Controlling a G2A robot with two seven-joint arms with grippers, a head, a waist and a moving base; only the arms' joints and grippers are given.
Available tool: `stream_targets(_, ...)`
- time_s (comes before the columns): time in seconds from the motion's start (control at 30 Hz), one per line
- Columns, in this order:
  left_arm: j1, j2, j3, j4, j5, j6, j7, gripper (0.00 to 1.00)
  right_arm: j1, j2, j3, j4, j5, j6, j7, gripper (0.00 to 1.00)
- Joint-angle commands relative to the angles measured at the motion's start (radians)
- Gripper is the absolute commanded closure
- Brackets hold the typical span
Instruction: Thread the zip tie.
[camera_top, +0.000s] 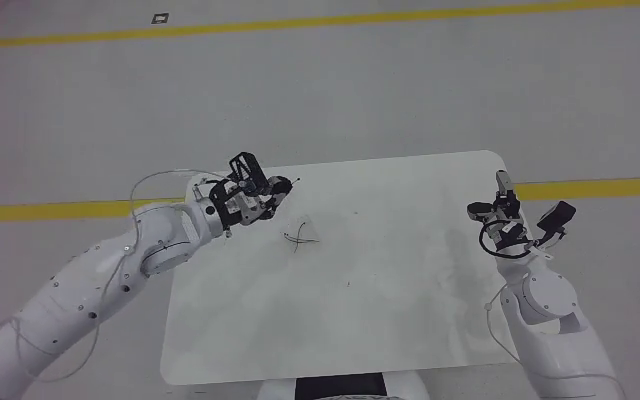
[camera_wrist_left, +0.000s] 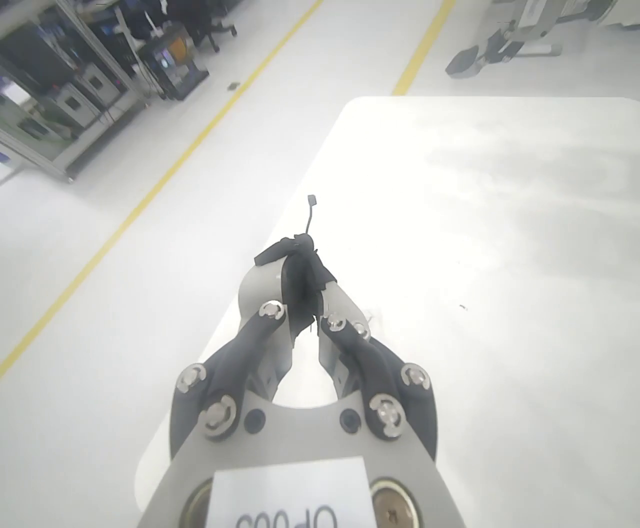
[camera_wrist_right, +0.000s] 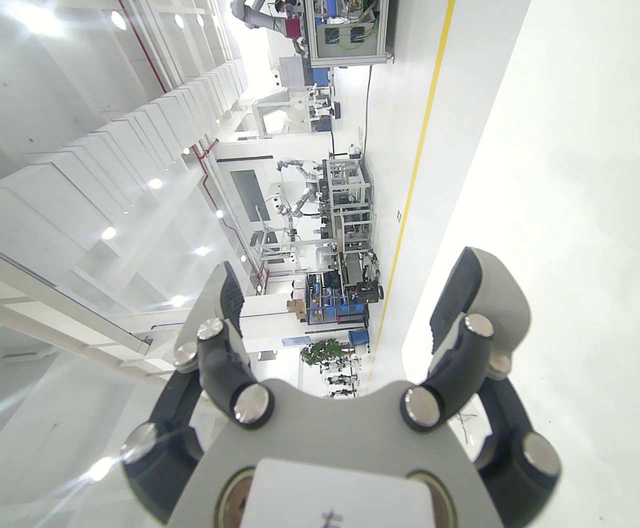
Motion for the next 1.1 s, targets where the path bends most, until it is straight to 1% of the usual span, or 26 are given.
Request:
stream_targets(0.0,-0.011,0.020,0.041,0.035,0.033,0.000,0.153,1.00,0.000,0.000,0.000,0.000,0.000,0.000,0.000,0.00)
stream_targets(0.07,-0.030,0.039,0.089,0.060,0.090,0.000,0.260,1.00,0.000,0.000,0.000,0.000,0.000,0.000,0.000,0.00)
stream_targets(0.1,-0.043,0.051,0.125,0.080,0.120,0.000,0.320,1.00,0.000,0.000,0.000,0.000,0.000,0.000,0.000,0.00)
stream_targets(0.17,-0.071,0.067,0.181,0.101,0.177,0.000,0.418,1.00,0.000,0.000,0.000,0.000,0.000,0.000,0.000,0.00)
stream_targets(0.2,-0.092,0.077,0.218,0.113,0.210,0.000,0.478,1.00,0.000,0.000,0.000,0.000,0.000,0.000,0.000,0.00)
stream_targets(0.27,-0.128,0.089,0.274,0.123,0.270,0.000,0.581,1.00,0.000,0.000,0.000,0.000,0.000,0.000,0.000,0.00)
stream_targets(0.3,-0.144,0.094,0.302,0.130,0.281,0.000,0.638,1.00,0.000,0.000,0.000,0.000,0.000,0.000,0.000,0.00)
stream_targets(0.33,-0.169,0.101,0.335,0.144,0.293,0.000,0.702,1.00,0.000,0.000,0.000,0.000,0.000,0.000,0.000,0.00)
stream_targets(0.6,-0.169,0.101,0.335,0.144,0.293,0.000,0.702,1.00,0.000,0.000,0.000,0.000,0.000,0.000,0.000,0.00)
stream_targets(0.63,-0.167,0.099,0.336,0.145,0.311,0.010,0.674,1.00,0.000,0.000,0.000,0.000,0.000,0.000,0.000,0.00)
stream_targets(0.67,-0.168,0.098,0.336,0.145,0.367,0.022,0.619,1.00,0.000,0.000,0.000,0.000,0.000,0.000,0.000,0.00)
stream_targets(0.7,-0.167,0.098,0.335,0.135,0.390,0.025,0.615,1.00,0.000,0.000,0.000,0.000,0.000,0.000,0.000,0.00)
stream_targets(0.73,-0.164,0.099,0.334,0.136,0.408,0.018,0.626,1.00,0.000,0.000,0.000,0.000,0.000,0.000,0.000,0.00)
stream_targets(0.77,-0.165,0.101,0.332,0.142,0.452,0.013,0.628,1.00,0.000,0.000,0.000,0.000,0.000,0.000,0.000,0.00)
stream_targets(0.8,-0.166,0.104,0.333,0.137,0.513,0.006,0.627,1.00,0.000,0.000,0.000,0.000,0.000,0.000,0.000,0.00)
stream_targets(0.83,-0.163,0.108,0.334,0.136,0.544,0.000,0.633,1.00,0.000,0.000,0.000,0.000,0.000,0.000,0.000,0.00)
stream_targets(0.87,-0.159,0.111,0.334,0.134,0.560,0.000,0.644,1.00,0.000,0.000,0.000,0.000,0.000,0.000,0.000,0.00)
stream_targets(0.9,-0.155,0.117,0.338,0.129,0.606,0.000,0.654,1.00,0.000,0.000,0.000,0.000,0.000,0.000,0.000,0.00)
stream_targets(0.97,-0.153,0.125,0.346,0.121,0.672,0.000,0.652,1.00,0.000,0.000,0.000,0.000,0.000,0.000,0.000,0.00)
stream_targets(1.07,-0.158,0.140,0.360,0.097,0.683,0.000,0.641,1.00,0.000,0.000,0.000,0.000,0.000,0.000,0.000,0.00)
